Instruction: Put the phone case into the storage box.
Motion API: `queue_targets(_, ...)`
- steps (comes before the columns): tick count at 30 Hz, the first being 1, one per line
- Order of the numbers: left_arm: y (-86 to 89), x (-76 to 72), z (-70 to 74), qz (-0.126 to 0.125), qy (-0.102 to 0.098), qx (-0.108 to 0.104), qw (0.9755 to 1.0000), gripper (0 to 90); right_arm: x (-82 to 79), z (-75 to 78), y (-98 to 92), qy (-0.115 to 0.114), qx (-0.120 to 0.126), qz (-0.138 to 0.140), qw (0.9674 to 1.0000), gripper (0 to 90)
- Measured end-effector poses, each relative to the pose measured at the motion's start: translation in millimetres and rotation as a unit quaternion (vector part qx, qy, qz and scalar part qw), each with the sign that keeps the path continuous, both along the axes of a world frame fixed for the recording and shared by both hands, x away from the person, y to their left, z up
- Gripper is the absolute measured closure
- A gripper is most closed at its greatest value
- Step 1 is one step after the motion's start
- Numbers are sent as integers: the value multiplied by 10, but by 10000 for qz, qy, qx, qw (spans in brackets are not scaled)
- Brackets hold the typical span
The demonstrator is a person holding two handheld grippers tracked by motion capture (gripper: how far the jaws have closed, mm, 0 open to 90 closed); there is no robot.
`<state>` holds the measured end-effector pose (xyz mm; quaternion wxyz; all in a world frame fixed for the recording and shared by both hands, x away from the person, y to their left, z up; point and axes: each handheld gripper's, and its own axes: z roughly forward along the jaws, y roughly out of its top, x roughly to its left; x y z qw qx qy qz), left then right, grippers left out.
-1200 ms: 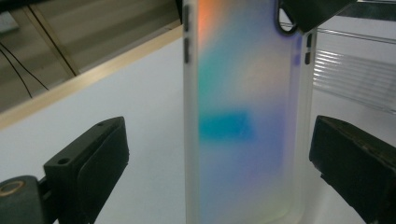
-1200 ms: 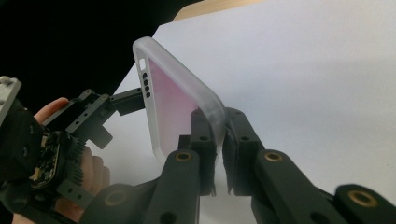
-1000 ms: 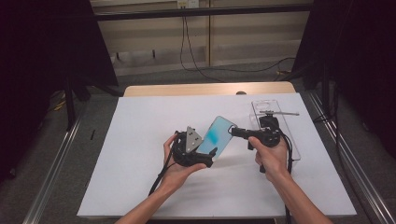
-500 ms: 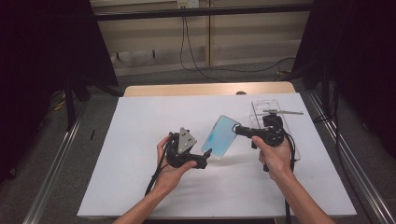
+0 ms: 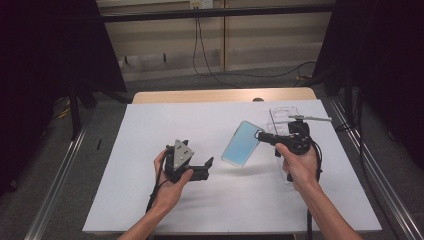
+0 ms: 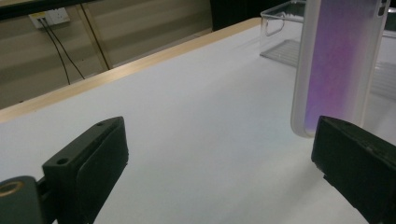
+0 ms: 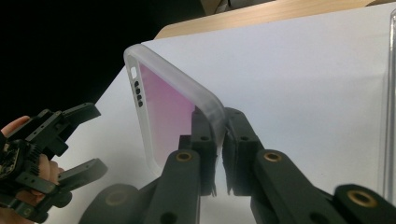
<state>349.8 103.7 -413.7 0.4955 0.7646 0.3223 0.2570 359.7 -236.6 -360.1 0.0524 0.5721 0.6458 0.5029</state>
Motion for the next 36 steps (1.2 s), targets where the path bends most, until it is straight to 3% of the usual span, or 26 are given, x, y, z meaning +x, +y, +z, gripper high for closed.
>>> queue_targets(7,266,-61,-47,70,-215,-301,9993,39,2,11,-23,-73,-87,-54,9999,840)
queue_targets(11,366,-92,-71,125,-131,-545,9984,39,-4,21,-35,-120,-156,-81,9998,841)
queue_targets(14,435,-116,-59,136,-250,-540,9981,37,-8,33,-48,-172,-210,-119,9996,841)
queue_targets(17,519,-171,-7,160,-421,-705,9965,37,-15,43,-72,-222,-217,-163,9994,841)
queue_targets(19,574,-200,44,192,-433,-965,9942,24,-16,47,-88,-247,-213,-187,9993,841)
queue_targets(22,639,-249,68,140,-545,-877,9946,24,-22,60,-110,-286,-273,-220,9990,842)
queue_targets(29,844,-289,12,237,-420,-909,9947,24,-13,52,-137,-337,-363,-252,9985,843)
queue_targets(31,907,-280,0,404,-340,-999,9936,24,-9,52,-137,-352,-388,-262,9983,844)
queue_targets(36,1051,-325,-78,402,-234,-890,9949,21,11,60,-139,-380,-504,-280,9976,845)
